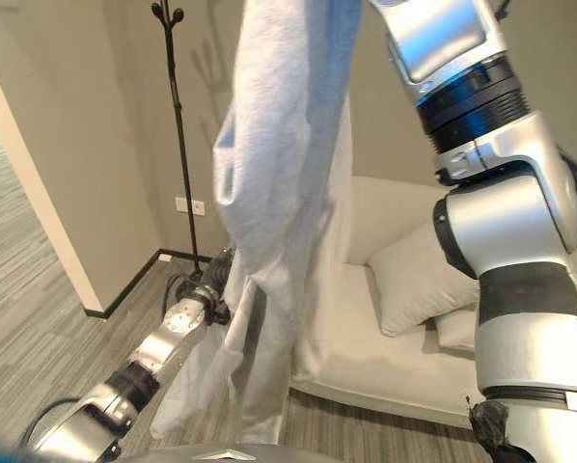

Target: Hang the clothes on the sofa on the clothes rack.

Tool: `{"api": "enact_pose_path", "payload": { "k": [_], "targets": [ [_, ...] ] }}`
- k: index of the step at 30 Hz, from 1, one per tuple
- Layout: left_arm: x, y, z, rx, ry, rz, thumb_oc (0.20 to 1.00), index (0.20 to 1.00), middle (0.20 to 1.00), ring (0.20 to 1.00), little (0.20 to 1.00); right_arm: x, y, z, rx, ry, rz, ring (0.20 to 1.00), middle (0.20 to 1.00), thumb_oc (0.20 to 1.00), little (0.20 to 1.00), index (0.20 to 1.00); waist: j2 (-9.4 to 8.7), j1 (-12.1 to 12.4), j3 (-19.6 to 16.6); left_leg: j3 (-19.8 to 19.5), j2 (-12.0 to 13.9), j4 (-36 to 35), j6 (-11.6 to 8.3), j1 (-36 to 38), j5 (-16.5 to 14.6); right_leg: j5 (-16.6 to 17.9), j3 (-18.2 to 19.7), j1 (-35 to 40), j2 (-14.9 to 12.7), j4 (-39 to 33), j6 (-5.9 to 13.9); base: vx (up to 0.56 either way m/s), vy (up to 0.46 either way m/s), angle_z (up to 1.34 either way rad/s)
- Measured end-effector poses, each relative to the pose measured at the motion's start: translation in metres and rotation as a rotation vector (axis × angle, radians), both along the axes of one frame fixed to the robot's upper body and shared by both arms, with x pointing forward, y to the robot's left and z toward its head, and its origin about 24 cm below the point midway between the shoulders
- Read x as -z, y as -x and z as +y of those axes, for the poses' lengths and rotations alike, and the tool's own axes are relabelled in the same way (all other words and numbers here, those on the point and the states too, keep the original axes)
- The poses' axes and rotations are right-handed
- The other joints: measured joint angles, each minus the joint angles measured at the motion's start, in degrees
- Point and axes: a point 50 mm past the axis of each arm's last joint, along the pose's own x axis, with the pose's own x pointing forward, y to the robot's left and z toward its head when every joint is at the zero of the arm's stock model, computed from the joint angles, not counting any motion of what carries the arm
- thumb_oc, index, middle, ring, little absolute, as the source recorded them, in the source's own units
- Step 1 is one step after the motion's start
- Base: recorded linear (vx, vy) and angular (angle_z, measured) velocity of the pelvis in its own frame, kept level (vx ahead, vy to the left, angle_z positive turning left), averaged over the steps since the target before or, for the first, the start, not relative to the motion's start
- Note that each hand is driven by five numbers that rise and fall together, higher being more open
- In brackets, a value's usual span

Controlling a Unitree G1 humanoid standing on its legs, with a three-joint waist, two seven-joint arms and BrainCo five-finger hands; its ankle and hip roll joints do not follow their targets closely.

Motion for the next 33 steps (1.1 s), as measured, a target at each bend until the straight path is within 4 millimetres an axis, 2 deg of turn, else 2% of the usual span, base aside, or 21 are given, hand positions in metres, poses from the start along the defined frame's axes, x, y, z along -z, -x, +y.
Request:
{"api": "enact_pose_path", "payload": {
  "k": [2, 4, 6, 8, 11, 12, 13, 16, 23, 27, 30, 32, 33],
  "targets": [
    [-0.003, 0.003, -0.013, 0.042, 0.030, -0.004, 1.000, 1.000, 1.000, 1.000, 1.000, 0.000, 0.009, 0.011, -0.056, 0.012, -0.027, 0.200, 0.200, 0.200, 0.200, 0.200, -0.15, -0.7, -0.2, 0.6, 0.0, 0.1, 0.01, 0.1, 0.0, 0.1, 0.5, -0.1, 0.1, 0.1, -0.13, -0.02, -0.022, -0.15],
    [-0.006, 0.012, -0.036, 0.108, 0.118, 0.027, 1.000, 1.000, 1.000, 1.000, 1.000, 0.002, 0.011, 0.018, -0.088, 0.009, -0.025, 0.200, 0.200, 0.200, 0.200, 0.200, -0.01, -1.4, -0.5, 0.8, 0.0, 0.1, -0.06, 0.1, -0.1, 0.1, 0.6, -0.4, 0.0, 0.0, -0.11, -0.01, -0.018, -0.01],
    [-0.012, 0.026, -0.061, 0.228, 0.221, 0.057, 1.000, 1.000, 1.000, 1.000, 1.000, 0.007, 0.010, 0.031, -0.129, 0.008, -0.004, 0.200, 0.200, 0.200, 0.200, 0.200, 0.49, -1.4, -0.4, 1.0, -0.1, 0.1, -0.14, 0.0, -0.1, 0.1, 0.9, -0.5, 0.0, 0.1, -0.11, -0.02, -0.032, -0.05],
    [-0.018, 0.038, -0.080, 0.330, 0.300, 0.083, 1.000, 1.000, 1.000, 1.000, 1.000, 0.009, 0.007, 0.035, -0.135, 0.006, 0.017, 0.200, 0.200, 0.200, 0.200, 0.200, 0.56, -1.2, -0.4, 1.1, 0.0, 0.1, -0.21, 0.0, -0.2, 0.0, 1.0, -0.7, 0.1, 0.1, -0.11, -0.01, -0.010, -0.02],
    [-0.024, 0.047, -0.093, 0.398, 0.386, 0.116, 1.000, 1.000, 1.000, 1.000, 1.000, 0.014, 0.002, 0.042, -0.143, -0.003, 0.050, 0.200, 0.200, 0.200, 0.200, 0.200, 1.00, -1.2, -0.4, 1.9, 0.1, 0.2, -0.29, 0.0, -0.3, 0.0, 1.8, -1.1, 0.1, 0.7, -0.17, -0.01, -0.018, -0.14],
    [-0.025, 0.050, -0.095, 0.420, 0.398, 0.129, 0.401, 0.401, 0.401, 0.401, 0.401, 0.014, 0.000, 0.042, -0.136, -0.012, 0.057, 0.200, 0.200, 0.200, 0.200, 0.200, 1.15, -1.4, -0.3, 1.9, 0.1, 0.2, -0.28, 0.0, -0.3, -0.1, 1.8, -1.2, 0.1, 1.0, -0.23, -0.02, -0.020, -0.03],
    [-0.025, 0.051, -0.096, 0.430, 0.410, 0.140, 0.200, 0.200, 0.200, 0.200, 0.200, 0.015, -0.002, 0.041, -0.129, -0.022, 0.062, 0.200, 0.200, 0.200, 0.200, 0.200, 1.27, -1.4, -0.3, 1.9, 0.1, 0.3, -0.28, 0.0, -0.3, -0.1, 1.8, -1.2, 0.1, 1.0, -0.25, 0.00, 0.000, 0.00],
    [-0.027, 0.052, -0.095, 0.447, 0.452, 0.163, 0.200, 0.200, 0.200, 0.200, 0.200, 0.018, -0.010, 0.038, -0.097, -0.040, 0.092, 0.200, 0.200, 0.200, 0.200, 0.200, 2.03, -1.2, 0.0, 1.9, 0.2, 0.3, -0.42, 0.0, -0.4, -0.3, 1.8, -1.3, 0.0, 1.3, -0.32, 0.00, -0.007, 0.01],
    [-0.022, 0.049, -0.084, 0.419, 0.451, 0.187, 0.200, 0.200, 0.200, 0.200, 0.200, 0.021, -0.024, 0.026, -0.028, -0.060, 0.132, 0.200, 0.200, 0.200, 0.200, 0.200, 2.22, -1.1, 0.4, 1.7, 0.4, 0.3, -0.62, -0.1, -0.9, -1.1, 1.7, -1.5, -0.3, 2.6, -0.45, 0.00, 0.000, 0.00],
    [-0.018, 0.042, -0.067, 0.384, 0.408, 0.181, 0.200, 0.200, 0.200, 0.200, 0.200, 0.020, -0.033, 0.008, 0.045, -0.075, 0.148, 0.200, 0.200, 0.200, 0.200, 0.200, 2.08, -0.6, 0.9, 1.3, 0.5, 0.5, -0.28, -0.2, -0.7, -1.7, 1.5, -2.0, -0.5, 3.6, -0.54, 0.01, 0.002, 0.03],
    [-0.016, 0.041, -0.062, 0.361, 0.412, 0.185, 0.200, 0.200, 0.200, 0.200, 0.200, 0.017, -0.035, -0.003, 0.081, -0.081, 0.141, 0.200, 0.200, 0.200, 0.200, 0.200, 2.07, -0.5, 1.0, 0.4, 0.4, 0.9, -0.43, -0.7, -0.4, -1.8, 0.7, -1.9, -0.6, 3.5, -0.41, 0.02, 0.004, 0.14],
    [-0.014, 0.041, -0.058, 0.344, 0.407, 0.182, 1.000, 1.000, 1.000, 1.000, 1.000, 0.015, -0.035, -0.008, 0.096, -0.082, 0.136, 0.200, 0.200, 0.200, 0.200, 0.200, 2.09, 0.2, 1.1, 0.2, 0.5, 1.2, -0.39, -0.9, -0.3, -1.8, 0.4, -1.7, -0.5, 3.2, -0.42, 0.01, 0.005, 0.06],
    [-0.014, 0.041, -0.058, 0.347, 0.395, 0.176, 1.000, 1.000, 1.000, 1.000, 1.000, 0.015, -0.035, -0.010, 0.100, -0.082, 0.135, 0.200, 0.200, 0.200, 0.200, 0.200, 2.16, 0.4, 1.2, 0.2, 0.5, 1.2, -0.39, -0.8, -0.3, -1.8, 0.2, -1.5, -0.4, 3.1, -0.42, 0.02, 0.014, 0.07]
  ]
}}
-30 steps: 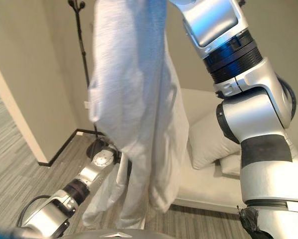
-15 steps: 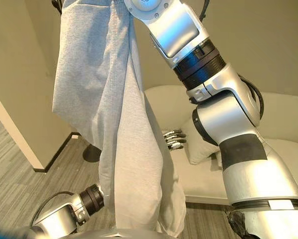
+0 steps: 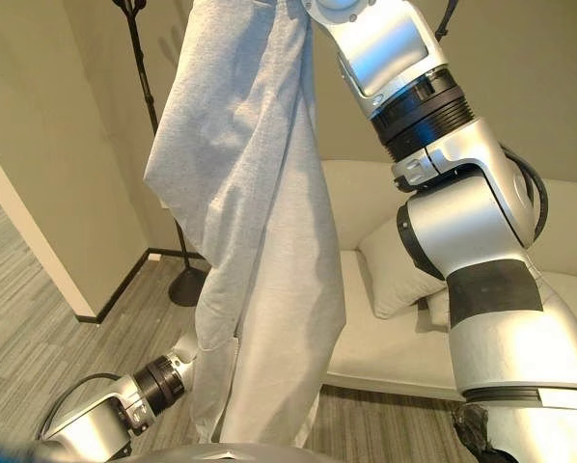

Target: Hang the clothes on the sofa on the clothes rack.

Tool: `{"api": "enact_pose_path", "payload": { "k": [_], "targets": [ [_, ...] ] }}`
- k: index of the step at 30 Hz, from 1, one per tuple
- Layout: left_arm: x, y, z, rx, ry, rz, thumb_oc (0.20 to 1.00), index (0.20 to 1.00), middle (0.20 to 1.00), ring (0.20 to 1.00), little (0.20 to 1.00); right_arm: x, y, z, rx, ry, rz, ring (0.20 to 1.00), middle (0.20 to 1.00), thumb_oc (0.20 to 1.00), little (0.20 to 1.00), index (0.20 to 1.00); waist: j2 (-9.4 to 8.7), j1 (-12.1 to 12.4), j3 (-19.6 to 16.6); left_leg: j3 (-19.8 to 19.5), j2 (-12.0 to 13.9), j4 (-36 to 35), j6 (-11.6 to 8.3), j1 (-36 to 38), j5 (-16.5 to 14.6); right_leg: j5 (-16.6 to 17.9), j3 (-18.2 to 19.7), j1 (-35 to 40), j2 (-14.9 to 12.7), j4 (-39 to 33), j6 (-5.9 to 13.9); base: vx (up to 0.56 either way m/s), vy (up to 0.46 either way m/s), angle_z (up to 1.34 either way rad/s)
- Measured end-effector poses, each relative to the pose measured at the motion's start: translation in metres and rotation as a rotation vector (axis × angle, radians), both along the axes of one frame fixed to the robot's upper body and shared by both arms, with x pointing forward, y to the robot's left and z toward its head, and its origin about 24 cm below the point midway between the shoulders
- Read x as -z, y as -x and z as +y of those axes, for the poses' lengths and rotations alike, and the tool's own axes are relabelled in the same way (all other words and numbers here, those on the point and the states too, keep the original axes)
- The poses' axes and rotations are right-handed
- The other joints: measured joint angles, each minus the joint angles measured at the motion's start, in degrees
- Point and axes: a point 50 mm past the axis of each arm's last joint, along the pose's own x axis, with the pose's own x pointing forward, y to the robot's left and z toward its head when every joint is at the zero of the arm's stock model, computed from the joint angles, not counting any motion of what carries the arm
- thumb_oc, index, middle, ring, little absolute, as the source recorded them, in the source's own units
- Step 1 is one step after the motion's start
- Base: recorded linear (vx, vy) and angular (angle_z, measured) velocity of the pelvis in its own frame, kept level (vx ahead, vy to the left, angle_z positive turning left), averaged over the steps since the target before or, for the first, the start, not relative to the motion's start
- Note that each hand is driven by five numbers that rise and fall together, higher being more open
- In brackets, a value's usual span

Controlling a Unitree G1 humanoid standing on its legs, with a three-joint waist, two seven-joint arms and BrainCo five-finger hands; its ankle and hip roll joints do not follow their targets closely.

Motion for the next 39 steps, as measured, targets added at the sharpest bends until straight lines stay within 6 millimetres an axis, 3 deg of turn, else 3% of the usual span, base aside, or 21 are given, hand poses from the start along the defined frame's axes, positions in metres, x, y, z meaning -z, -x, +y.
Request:
{"api": "enact_pose_path", "payload": {
  "k": [4, 8, 13, 22, 31, 36, 38, 39],
  "targets": [
    [0.003, -0.004, 0.016, -0.020, -0.065, -0.039, 1.000, 1.000, 1.000, 1.000, 1.000, -0.002, 0.000, -0.005, 0.012, 0.005, -0.004, 0.200, 0.200, 0.200, 0.200, 0.200, 0.27, 0.8, 0.9, -0.3, 0.0, 0.0, 0.06, 0.2, 0.0, -0.1, -0.3, 0.5, 0.0, -0.1, 0.09, 0.01, 0.011, 0.05],
    [0.008, -0.010, 0.042, -0.090, -0.142, -0.075, 1.000, 1.000, 1.000, 1.000, 1.000, -0.006, -0.002, -0.025, 0.076, 0.003, -0.006, 0.200, 0.200, 0.200, 0.200, 0.200, 0.60, 1.6, 2.0, -1.5, -0.1, 0.0, 0.09, 0.1, 0.0, -0.3, -1.4, 1.3, -0.3, -0.2, 0.29, 0.01, 0.013, 0.15],
    [0.013, -0.008, 0.053, -0.120, -0.151, -0.056, 1.000, 1.000, 1.000, 1.000, 1.000, -0.007, -0.002, -0.031, 0.090, 0.000, -0.004, 0.200, 0.200, 0.200, 0.200, 0.200, 0.43, 2.0, 2.3, -1.7, -0.1, -0.1, 0.09, 0.0, 0.0, -0.3, -1.6, 1.3, -0.2, -0.4, 0.29, 0.00, 0.003, 0.01],
    [0.009, -0.007, 0.052, -0.101, -0.144, -0.074, 1.000, 1.000, 1.000, 1.000, 1.000, -0.005, -0.007, -0.035, 0.105, -0.001, 0.020, 0.200, 0.200, 0.200, 0.200, 0.200, 0.40, 2.0, 2.4, -2.9, 0.0, -0.1, 0.10, 0.0, 0.0, -0.3, -2.8, 2.3, -0.1, -1.1, 0.34, 0.01, 0.003, 0.07],
    [0.004, -0.005, 0.055, -0.037, -0.272, -0.199, 1.000, 1.000, 1.000, 1.000, 1.000, -0.004, -0.007, -0.029, 0.082, 0.015, 0.022, 0.200, 0.200, 0.200, 0.200, 0.200, 0.65, 1.8, 2.6, -2.8, 0.0, 0.0, 0.11, 0.0, 0.0, -0.3, -2.7, 2.3, -0.1, -1.1, 0.33, 0.00, 0.000, 0.00],
    [0.003, -0.004, 0.038, 0.047, -0.333, -0.264, 1.000, 1.000, 1.000, 1.000, 1.000, -0.001, -0.006, -0.013, 0.030, 0.024, 0.028, 0.200, 0.200, 0.200, 0.200, 0.200, 0.78, 1.1, 2.7, -2.6, 0.0, 0.0, 0.11, 0.2, 0.0, -0.3, -2.4, 2.2, 0.0, -1.0, 0.31, 0.00, -0.008, -0.03],
    [0.005, -0.017, 0.015, 0.103, -0.450, -0.334, 1.000, 1.000, 1.000, 1.000, 1.000, 0.002, 0.000, 0.012, -0.065, 0.035, 0.026, 0.200, 0.200, 0.200, 0.200, 0.200, 0.74, 0.7, 2.7, -1.7, 0.0, 0.0, 0.10, 0.5, -0.1, -0.4, -1.5, 1.7, 0.0, -0.4, 0.24, -0.01, -0.024, -0.18],
    [0.003, -0.017, 0.012, 0.106, -0.447, -0.344, 1.000, 1.000, 1.000, 1.000, 1.000, 0.001, 0.002, 0.014, -0.078, 0.039, 0.014, 0.200, 0.200, 0.200, 0.200, 0.200, 0.67, 0.5, 2.6, -1.5, 0.1, -0.1, 0.09, 0.5, -0.1, -0.5, -1.4, 1.5, 0.0, -0.1, 0.18, -0.02, -0.041, -0.17]
  ]
}}
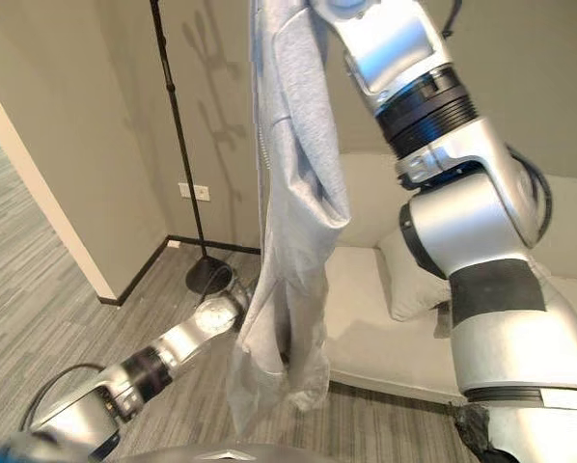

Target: Hang the clothes on the sofa on the clothes rack.

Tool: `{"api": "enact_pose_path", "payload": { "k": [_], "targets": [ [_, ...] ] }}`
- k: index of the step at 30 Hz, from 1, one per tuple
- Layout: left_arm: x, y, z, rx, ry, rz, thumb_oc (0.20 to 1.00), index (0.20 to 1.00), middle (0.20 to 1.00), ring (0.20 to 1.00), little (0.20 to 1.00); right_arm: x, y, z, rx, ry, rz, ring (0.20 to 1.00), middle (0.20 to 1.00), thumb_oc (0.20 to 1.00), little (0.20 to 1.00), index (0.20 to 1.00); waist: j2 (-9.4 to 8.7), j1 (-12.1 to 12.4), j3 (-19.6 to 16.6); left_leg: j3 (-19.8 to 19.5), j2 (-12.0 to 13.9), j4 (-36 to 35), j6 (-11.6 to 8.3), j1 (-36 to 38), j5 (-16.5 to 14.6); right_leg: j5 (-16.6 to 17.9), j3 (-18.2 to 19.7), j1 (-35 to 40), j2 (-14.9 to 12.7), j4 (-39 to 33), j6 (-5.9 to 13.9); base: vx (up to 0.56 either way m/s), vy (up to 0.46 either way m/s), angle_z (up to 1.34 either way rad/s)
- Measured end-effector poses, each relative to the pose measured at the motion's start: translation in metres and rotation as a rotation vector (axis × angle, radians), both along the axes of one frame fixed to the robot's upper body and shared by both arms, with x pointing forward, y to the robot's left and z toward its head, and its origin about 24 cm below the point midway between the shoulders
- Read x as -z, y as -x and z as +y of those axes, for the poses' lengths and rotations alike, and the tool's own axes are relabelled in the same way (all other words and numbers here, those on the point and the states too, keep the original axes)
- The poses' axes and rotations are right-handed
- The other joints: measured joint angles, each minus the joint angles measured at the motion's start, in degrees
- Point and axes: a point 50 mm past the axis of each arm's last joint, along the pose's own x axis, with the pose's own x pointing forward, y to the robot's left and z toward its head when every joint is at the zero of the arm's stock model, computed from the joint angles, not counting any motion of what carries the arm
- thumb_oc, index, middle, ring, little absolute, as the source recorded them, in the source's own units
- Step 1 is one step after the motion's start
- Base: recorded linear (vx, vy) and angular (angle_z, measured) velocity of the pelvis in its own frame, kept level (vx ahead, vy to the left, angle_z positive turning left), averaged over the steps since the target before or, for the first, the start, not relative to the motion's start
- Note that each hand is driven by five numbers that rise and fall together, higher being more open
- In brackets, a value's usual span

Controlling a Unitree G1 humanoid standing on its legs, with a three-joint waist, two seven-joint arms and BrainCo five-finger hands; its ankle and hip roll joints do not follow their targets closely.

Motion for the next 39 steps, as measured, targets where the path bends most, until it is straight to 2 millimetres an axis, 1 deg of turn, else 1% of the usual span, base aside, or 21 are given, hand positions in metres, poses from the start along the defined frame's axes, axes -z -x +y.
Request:
{"api": "enact_pose_path", "payload": {
  "k": [1, 2, 3, 4, 5, 6, 9, 13, 14, 17, 19, 23, 25, 29, 32, 34, 36, 39],
  "targets": [
    [0.007, -0.010, -0.020, 0.030, -0.116, -0.031, 1.000, 1.000, 1.000, 1.000, 1.000, 0.001, 0.003, 0.010, -0.057, -0.009, 0.009, 0.200, 0.200, 0.200, 0.200, 0.200, -0.06, -1.3, -0.1, 0.3, -0.2, 0.1, -0.06, 0.1, 0.0, -0.5, 0.3, -0.9, -0.5, 1.1, -0.08, -0.02, -0.025, -0.12],
    [0.008, -0.016, -0.025, 0.023, -0.163, -0.032, 1.000, 1.000, 1.000, 1.000, 1.000, 0.002, 0.008, 0.020, -0.102, -0.003, 0.005, 0.200, 0.200, 0.200, 0.200, 0.200, -0.03, -2.2, -0.1, 0.5, -0.3, 0.1, -0.05, 0.0, 0.0, -0.8, 0.7, -1.3, -0.7, 1.9, -0.11, -0.01, -0.019, -0.16],
    [0.004, -0.018, -0.029, 0.025, -0.162, -0.048, 1.000, 1.000, 1.000, 1.000, 1.000, 0.003, 0.013, 0.030, -0.145, 0.010, -0.003, 0.200, 0.200, 0.200, 0.200, 0.200, -0.09, -3.5, -0.1, 0.9, -0.3, 0.1, -0.05, 0.0, 0.0, -1.0, 1.2, -2.0, -0.8, 2.4, -0.15, 0.00, -0.006, -0.23],
    [0.000, -0.019, -0.030, 0.031, -0.153, -0.062, 1.000, 1.000, 1.000, 1.000, 1.000, 0.004, 0.015, 0.033, -0.159, 0.016, -0.008, 0.200, 0.200, 0.200, 0.200, 0.200, -0.14, -3.8, -0.1, 1.5, -0.2, 0.0, -0.07, 0.0, -0.1, -1.0, 1.6, -2.2, -0.7, 2.6, -0.18, -0.01, -0.013, -0.27],
    [-0.005, -0.016, -0.036, 0.053, -0.130, -0.075, 1.000, 1.000, 1.000, 1.000, 1.000, 0.004, 0.017, 0.035, -0.172, 0.022, -0.022, 0.200, 0.200, 0.200, 0.200, 0.200, -0.21, -4.2, -0.2, 2.0, -0.1, 0.1, -0.15, 0.1, -0.1, -1.0, 2.0, -2.3, -0.5, 2.7, -0.24, -0.01, -0.013, -0.26],
    [-0.013, -0.008, -0.048, 0.107, -0.097, -0.099, 1.000, 1.000, 1.000, 1.000, 1.000, 0.004, 0.017, 0.036, -0.178, 0.021, -0.023, 0.200, 0.200, 0.200, 0.200, 0.200, -0.17, -4.7, -0.2, 2.2, 0.1, 0.1, -0.16, 0.4, -0.1, -1.0, 2.4, -2.2, -0.2, 2.7, -0.41, -0.01, -0.020, -0.16],
    [-0.018, 0.001, -0.057, 0.161, -0.073, -0.118, 1.000, 1.000, 1.000, 1.000, 1.000, 0.006, 0.013, 0.034, -0.174, 0.010, 0.003, 0.200, 0.200, 0.200, 0.200, 0.200, -0.14, -4.7, -0.2, 2.4, 0.5, 0.6, -0.25, 0.4, -0.2, -1.5, 2.6, -2.4, 0.0, 3.0, -0.88, -0.01, -0.016, -0.04],
    [-0.017, 0.000, -0.053, 0.159, -0.073, -0.106, 1.000, 1.000, 1.000, 1.000, 1.000, 0.009, 0.008, 0.034, -0.163, 0.013, 0.022, 0.200, 0.200, 0.200, 0.200, 0.200, 0.05, -4.5, -0.4, 3.1, 1.2, 1.6, -0.73, 0.4, -0.5, -1.9, 3.1, -2.7, 0.3, 3.8, -1.36, -0.02, -0.026, -0.09],
    [-0.016, -0.001, -0.052, 0.156, -0.077, -0.105, 0.200, 0.200, 0.200, 0.200, 0.200, 0.010, 0.006, 0.033, -0.155, 0.010, 0.031, 0.200, 0.200, 0.200, 0.200, 0.200, 0.07, -4.0, -0.4, 3.3, 1.4, 2.1, -0.96, 0.3, -0.7, -2.1, 3.4, -3.1, 0.3, 4.4, -1.55, -0.02, -0.025, -0.11],
    [-0.015, -0.001, -0.051, 0.160, -0.076, -0.099, 0.200, 0.200, 0.200, 0.200, 0.200, 0.012, 0.002, 0.031, -0.143, 0.007, 0.046, 0.200, 0.200, 0.200, 0.200, 0.200, 0.00, -3.9, -0.5, 3.3, 1.7, 2.6, -1.07, 0.3, -0.7, -2.6, 3.4, -3.3, 0.1, 5.4, -1.76, -0.01, -0.008, -0.02],
    [-0.014, 0.000, -0.051, 0.150, -0.049, -0.066, 0.200, 0.200, 0.200, 0.200, 0.200, 0.013, -0.002, 0.029, -0.127, 0.004, 0.060, 0.200, 0.200, 0.200, 0.200, 0.200, -0.12, -3.4, -0.6, 3.3, 2.0, 3.3, -1.31, 0.3, -1.1, -3.2, 3.6, -3.5, 0.0, 6.4, -2.02, -0.01, -0.009, -0.02],
    [-0.005, 0.004, -0.046, 0.115, -0.003, 0.013, 0.200, 0.200, 0.200, 0.200, 0.200, 0.014, -0.004, 0.027, -0.115, 0.002, 0.070, 0.200, 0.200, 0.200, 0.200, 0.200, -0.43, -3.1, -1.2, 3.3, 2.4, 3.5, -1.23, -0.1, -1.3, -3.8, 3.8, -4.3, 0.1, 7.6, -2.46, -0.01, -0.008, -0.02],
    [-0.002, 0.005, -0.044, 0.108, 0.006, 0.030, 0.200, 0.200, 0.200, 0.200, 0.200, 0.016, -0.008, 0.025, -0.099, 0.001, 0.083, 0.200, 0.200, 0.200, 0.200, 0.200, -0.52, -2.9, -1.2, 3.3, 2.5, 3.9, -1.25, -0.2, -1.3, -4.1, 3.8, -4.3, 0.0, 8.0, -2.51, 0.00, 0.000, 0.00],
    [0.004, 0.006, -0.036, 0.066, 0.031, 0.080, 0.200, 0.200, 0.200, 0.200, 0.200, 0.020, -0.016, 0.019, -0.064, -0.006, 0.112, 0.200, 0.200, 0.200, 0.200, 0.200, -0.89, -2.2, -2.0, 3.2, 2.7, 4.1, -1.45, -0.7, -1.1, -4.3, 3.7, -5.1, 0.0, 8.5, -2.70, 0.00, 0.000, 0.00],
    [0.009, 0.004, -0.026, 0.018, 0.043, 0.102, 0.200, 0.200, 0.200, 0.200, 0.200, 0.020, -0.016, 0.018, -0.059, -0.006, 0.113, 0.200, 0.200, 0.200, 0.200, 0.200, -1.00, -2.1, -2.1, 3.2, 2.7, 4.1, -1.46, -0.7, -1.0, -4.4, 3.7, -5.0, 0.0, 8.7, -2.67, 0.00, 0.000, 0.00],
    [0.012, 0.000, -0.013, -0.060, 0.084, 0.139, 0.200, 0.200, 0.200, 0.200, 0.200, 0.019, -0.019, 0.012, -0.037, -0.008, 0.116, 0.200, 0.200, 0.200, 0.200, 0.200, -1.27, -2.0, -2.1, 3.2, 2.7, 4.2, -1.46, -0.7, -1.0, -4.5, 3.7, -5.0, -0.1, 8.9, -2.63, 0.00, 0.000, 0.00],
    [0.013, -0.003, -0.006, -0.100, 0.098, 0.148, 0.200, 0.200, 0.200, 0.200, 0.200, 0.019, -0.022, 0.005, -0.005, -0.013, 0.124, 0.200, 0.200, 0.200, 0.200, 0.200, -1.58, -1.8, -2.1, 3.2, 2.7, 4.1, -1.46, -0.7, -1.0, -4.6, 3.6, -5.0, -0.2, 9.1, -2.65, 0.00, 0.000, 0.00],
    [0.011, -0.009, 0.022, -0.216, 0.148, 0.158, 0.200, 0.200, 0.200, 0.200, 0.200, 0.015, -0.025, -0.016, 0.068, -0.008, 0.117, 0.200, 0.200, 0.200, 0.200, 0.200, -1.94, -1.6, -1.8, 3.0, 2.7, 4.0, -1.30, -1.0, -1.1, -4.7, 3.2, -5.0, -0.3, 9.1, -2.66, 0.00, -0.009, 0.05]
  ]
}}
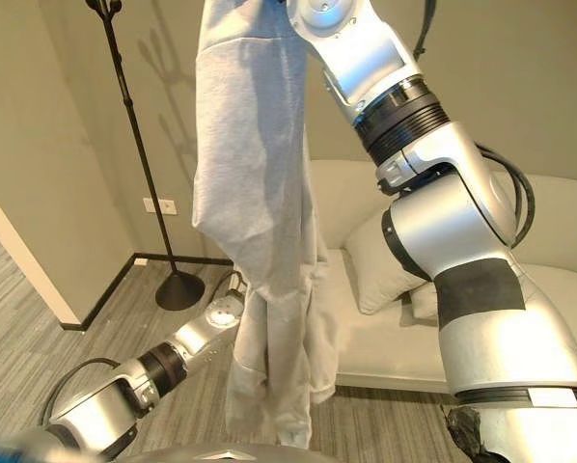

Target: Hang the clothes on the sofa on the clothes rack.

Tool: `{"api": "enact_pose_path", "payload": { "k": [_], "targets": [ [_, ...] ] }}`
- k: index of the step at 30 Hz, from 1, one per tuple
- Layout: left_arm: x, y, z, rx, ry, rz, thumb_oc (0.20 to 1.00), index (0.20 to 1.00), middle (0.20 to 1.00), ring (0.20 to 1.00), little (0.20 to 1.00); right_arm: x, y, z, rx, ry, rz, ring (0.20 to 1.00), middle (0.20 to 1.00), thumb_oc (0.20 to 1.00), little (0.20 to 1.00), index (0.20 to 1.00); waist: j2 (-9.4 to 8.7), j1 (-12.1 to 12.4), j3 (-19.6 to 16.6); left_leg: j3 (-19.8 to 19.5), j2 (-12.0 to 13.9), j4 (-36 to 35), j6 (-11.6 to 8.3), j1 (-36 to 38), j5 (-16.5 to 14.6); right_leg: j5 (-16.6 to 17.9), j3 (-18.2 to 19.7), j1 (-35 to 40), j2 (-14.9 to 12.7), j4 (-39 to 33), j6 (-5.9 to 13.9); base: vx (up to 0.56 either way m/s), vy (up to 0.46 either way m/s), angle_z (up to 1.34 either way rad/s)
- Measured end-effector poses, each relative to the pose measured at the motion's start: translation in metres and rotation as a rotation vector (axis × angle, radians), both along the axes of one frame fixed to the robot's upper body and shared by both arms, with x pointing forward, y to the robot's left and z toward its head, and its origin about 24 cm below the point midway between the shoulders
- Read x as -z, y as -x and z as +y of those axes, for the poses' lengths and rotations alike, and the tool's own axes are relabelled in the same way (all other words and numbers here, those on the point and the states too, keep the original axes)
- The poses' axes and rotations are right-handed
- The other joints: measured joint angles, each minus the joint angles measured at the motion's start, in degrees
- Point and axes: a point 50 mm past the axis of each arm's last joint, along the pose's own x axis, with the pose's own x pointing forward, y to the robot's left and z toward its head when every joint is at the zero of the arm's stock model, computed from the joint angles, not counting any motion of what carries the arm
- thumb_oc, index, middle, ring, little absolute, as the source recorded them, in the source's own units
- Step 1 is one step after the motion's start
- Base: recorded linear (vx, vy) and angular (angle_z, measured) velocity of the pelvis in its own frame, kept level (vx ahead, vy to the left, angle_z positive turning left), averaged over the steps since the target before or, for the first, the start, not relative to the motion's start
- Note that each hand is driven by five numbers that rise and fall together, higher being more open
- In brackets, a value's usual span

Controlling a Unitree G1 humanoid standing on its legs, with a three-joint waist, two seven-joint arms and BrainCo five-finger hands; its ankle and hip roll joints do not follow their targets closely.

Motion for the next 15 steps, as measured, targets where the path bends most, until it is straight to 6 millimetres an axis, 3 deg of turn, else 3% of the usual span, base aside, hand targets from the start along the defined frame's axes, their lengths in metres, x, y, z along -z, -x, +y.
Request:
{"api": "enact_pose_path", "payload": {
  "k": [4, 5, 8, 10, 12, 14, 15],
  "targets": [
    [-0.023, -0.002, 0.051, -0.212, 0.117, -0.086, 0.200, 0.200, 0.200, 0.200, 0.200, -0.016, 0.030, -0.038, 0.068, 0.055, -0.160, 0.200, 0.200, 0.200, 0.200, 0.200, 0.48, 1.5, 0.8, -0.7, -0.1, 0.0, 0.00, -0.5, 0.2, -0.1, -0.4, 0.1, 0.0, -0.3, 0.11, 0.02, -0.018, 0.07],
    [-0.030, 0.001, 0.075, -0.300, 0.135, -0.139, 0.200, 0.200, 0.200, 0.200, 0.200, -0.015, 0.048, -0.052, 0.100, 0.113, -0.245, 0.200, 0.200, 0.200, 0.200, 0.200, 0.94, 2.2, 1.2, -1.2, -0.2, 0.1, -0.04, 0.0, 0.4, -0.1, -0.6, 0.6, 0.2, -0.8, 0.14, 0.03, -0.025, 0.07],
    [-0.043, 0.007, 0.122, -0.482, 0.121, -0.234, 0.200, 0.200, 0.200, 0.200, 0.200, -0.006, 0.069, -0.073, 0.170, 0.220, -0.341, 0.200, 0.200, 0.200, 0.200, 0.200, 2.08, 3.6, 2.4, -1.4, -0.2, -0.1, -0.04, 1.2, 0.4, -0.3, -1.4, 2.4, 0.2, -1.3, 0.38, 0.02, -0.016, 0.12],
    [-0.066, 0.017, 0.162, -0.616, 0.048, -0.379, 0.200, 0.200, 0.200, 0.200, 0.200, 0.013, 0.075, -0.089, 0.221, 0.309, -0.324, 0.200, 0.200, 0.200, 0.200, 0.200, 1.93, 4.9, 3.3, -1.5, 0.0, 0.1, -0.11, 1.2, 0.3, -0.7, -1.6, 2.5, 0.3, -1.0, 0.22, 0.04, -0.024, 0.05],
    [-0.085, 0.031, 0.187, -0.701, -0.043, -0.494, 0.200, 0.200, 0.200, 0.200, 0.200, 0.027, 0.081, -0.099, 0.225, 0.339, -0.302, 0.200, 0.200, 0.200, 0.200, 0.200, 1.54, 5.4, 3.8, -1.5, 0.6, 0.7, -0.56, 0.3, -0.4, -1.3, -1.6, 1.8, 0.3, -0.1, -0.03, 0.04, -0.014, -0.02],
    [-0.112, 0.049, 0.234, -0.925, -0.154, -0.642, 0.200, 0.200, 0.200, 0.200, 0.200, 0.049, 0.080, -0.100, 0.187, 0.388, -0.242, 0.200, 0.200, 0.200, 0.200, 0.200, 0.97, 5.5, 4.5, -1.5, 1.1, 2.3, -1.10, 0.5, -0.6, -1.7, -1.4, 1.9, 0.4, 0.3, -0.37, 0.05, 0.016, -0.05],
    [-0.120, 0.053, 0.243, -0.977, -0.193, -0.684, 0.200, 0.200, 0.200, 0.200, 0.200, 0.055, 0.080, -0.101, 0.178, 0.402, -0.219, 0.200, 0.200, 0.200, 0.200, 0.200, 1.05, 5.5, 4.6, -1.6, 1.1, 2.3, -1.11, 0.4, -0.6, -1.8, -1.4, 1.8, 0.4, 0.3, -0.44, 0.06, 0.032, 0.01]
  ]
}}
